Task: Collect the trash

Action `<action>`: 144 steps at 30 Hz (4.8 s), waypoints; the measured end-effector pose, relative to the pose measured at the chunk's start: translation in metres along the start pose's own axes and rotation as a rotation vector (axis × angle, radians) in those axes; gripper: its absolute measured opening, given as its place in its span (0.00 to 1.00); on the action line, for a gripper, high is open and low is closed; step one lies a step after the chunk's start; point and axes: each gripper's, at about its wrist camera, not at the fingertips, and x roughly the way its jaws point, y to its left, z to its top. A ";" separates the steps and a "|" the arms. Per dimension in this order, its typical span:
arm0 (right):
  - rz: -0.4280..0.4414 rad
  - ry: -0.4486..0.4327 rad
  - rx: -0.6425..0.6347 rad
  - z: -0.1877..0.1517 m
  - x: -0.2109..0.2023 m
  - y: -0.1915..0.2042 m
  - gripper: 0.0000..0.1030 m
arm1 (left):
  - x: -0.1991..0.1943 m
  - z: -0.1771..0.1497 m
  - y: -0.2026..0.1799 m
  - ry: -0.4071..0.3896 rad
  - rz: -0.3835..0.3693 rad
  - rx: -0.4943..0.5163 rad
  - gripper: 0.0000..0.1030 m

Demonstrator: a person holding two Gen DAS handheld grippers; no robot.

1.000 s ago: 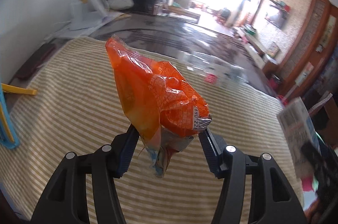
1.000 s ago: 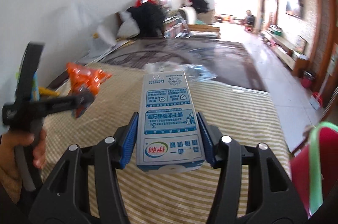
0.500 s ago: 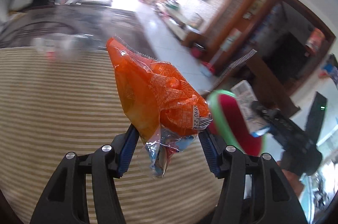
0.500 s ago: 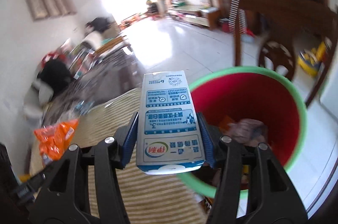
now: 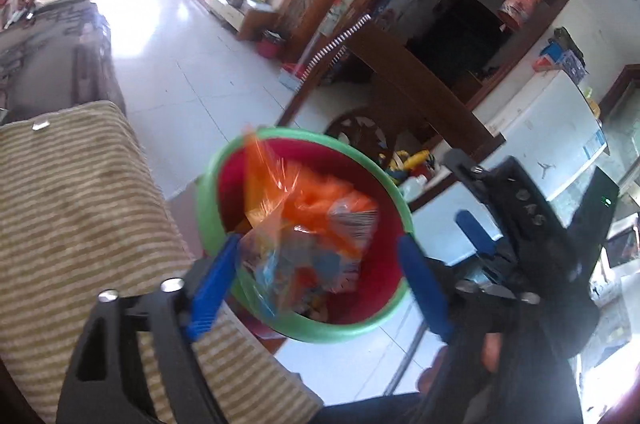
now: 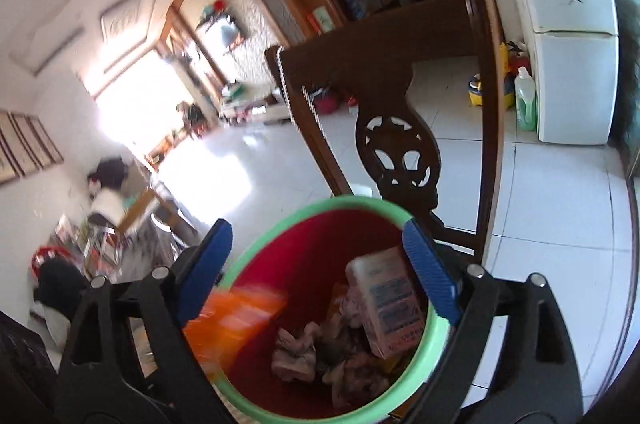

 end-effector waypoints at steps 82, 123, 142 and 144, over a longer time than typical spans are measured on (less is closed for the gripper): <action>0.518 0.564 -1.026 -0.225 0.094 0.393 0.45 | -0.248 -0.065 0.297 -0.142 0.623 -0.373 0.32; 0.181 0.361 -0.304 0.011 0.045 0.018 0.74 | -0.018 0.014 0.017 0.077 0.113 -0.004 0.76; 0.314 0.051 -0.541 -0.054 -0.042 0.168 0.95 | -0.222 -0.028 0.129 -0.296 0.449 -0.066 0.92; 0.370 -0.051 -0.520 -0.066 -0.060 0.183 0.95 | -0.245 -0.036 0.138 -0.352 0.514 -0.052 0.92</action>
